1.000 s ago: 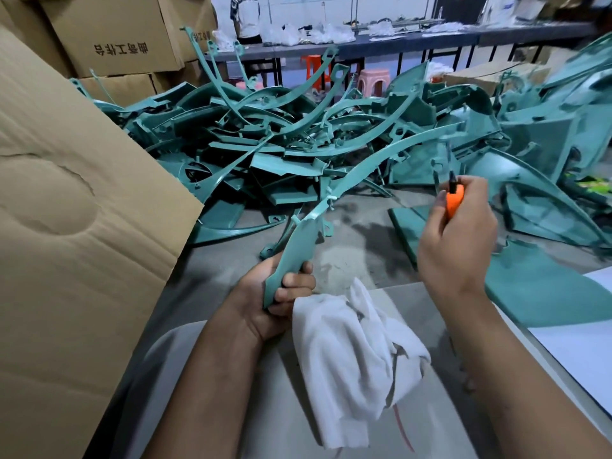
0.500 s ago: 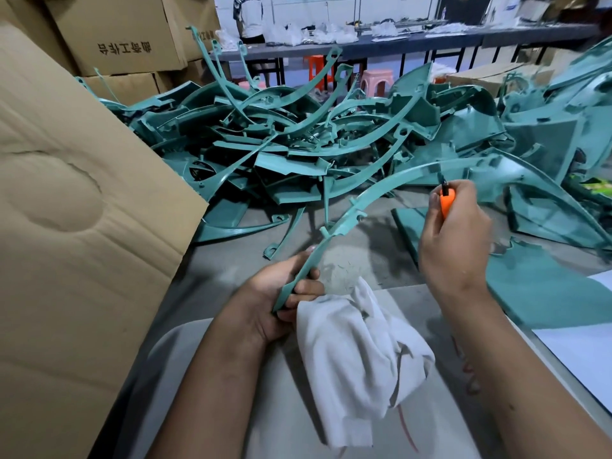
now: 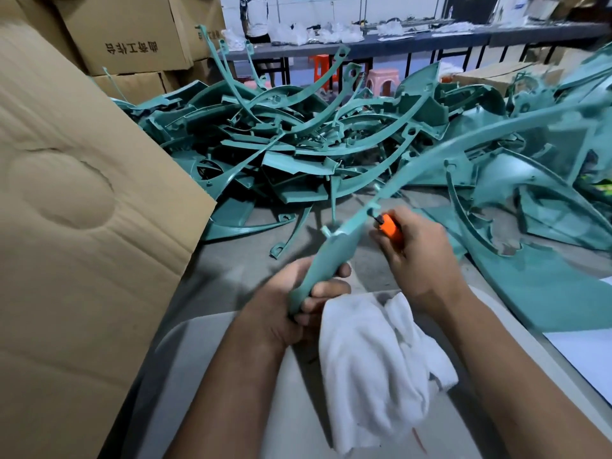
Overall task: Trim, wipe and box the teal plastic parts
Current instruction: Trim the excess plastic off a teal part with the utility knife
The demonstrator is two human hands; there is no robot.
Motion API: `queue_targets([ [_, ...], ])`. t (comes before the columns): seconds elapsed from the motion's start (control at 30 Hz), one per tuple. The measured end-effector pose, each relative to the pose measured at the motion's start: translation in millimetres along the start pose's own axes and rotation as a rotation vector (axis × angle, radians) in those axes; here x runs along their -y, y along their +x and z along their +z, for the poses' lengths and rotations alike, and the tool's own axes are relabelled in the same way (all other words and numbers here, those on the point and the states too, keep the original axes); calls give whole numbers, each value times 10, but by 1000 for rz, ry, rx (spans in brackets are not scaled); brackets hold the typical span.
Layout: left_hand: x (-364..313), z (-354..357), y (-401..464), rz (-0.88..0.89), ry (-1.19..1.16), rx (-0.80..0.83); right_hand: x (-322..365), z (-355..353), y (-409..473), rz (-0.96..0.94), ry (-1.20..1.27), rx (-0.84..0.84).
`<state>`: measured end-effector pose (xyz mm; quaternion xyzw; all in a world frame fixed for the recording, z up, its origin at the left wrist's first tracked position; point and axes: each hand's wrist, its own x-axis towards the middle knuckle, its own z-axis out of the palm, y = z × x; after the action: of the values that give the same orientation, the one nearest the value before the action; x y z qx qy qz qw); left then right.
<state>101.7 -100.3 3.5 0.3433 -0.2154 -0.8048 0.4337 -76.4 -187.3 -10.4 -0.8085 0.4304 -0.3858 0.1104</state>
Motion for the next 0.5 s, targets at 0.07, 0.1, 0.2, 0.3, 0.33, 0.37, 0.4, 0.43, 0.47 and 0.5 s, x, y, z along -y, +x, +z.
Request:
queue_targets([
  [0.07,-48,-102,-36,36,-114,72,-30,-17,8,29,-25,-125],
  [0.1,-55,-157,-36,57,-156,68,-52,-20,-4,42,-26,-185],
  [0.2,-70,-221,-23,72,-172,-38,-49,-55,-11,73,25,-302],
  [0.3,-76,-182,-3,66,-60,-171,11,-100,-12,73,15,-434],
  [0.33,-74,-164,-4,60,-42,-193,18,-114,-4,99,30,-444],
  [0.37,-74,-156,-7,53,-35,-211,-5,-122,12,134,48,-440],
  [0.4,-71,-150,-5,46,-36,-223,-52,-135,22,176,54,-426],
  [0.43,-67,-153,-4,40,-35,-235,-95,-137,33,216,45,-414],
  [0.47,-64,-152,-1,33,-30,-244,-135,-143,37,246,29,-408],
  [0.5,-62,-147,1,29,-27,-250,-154,-141,40,263,18,-408],
])
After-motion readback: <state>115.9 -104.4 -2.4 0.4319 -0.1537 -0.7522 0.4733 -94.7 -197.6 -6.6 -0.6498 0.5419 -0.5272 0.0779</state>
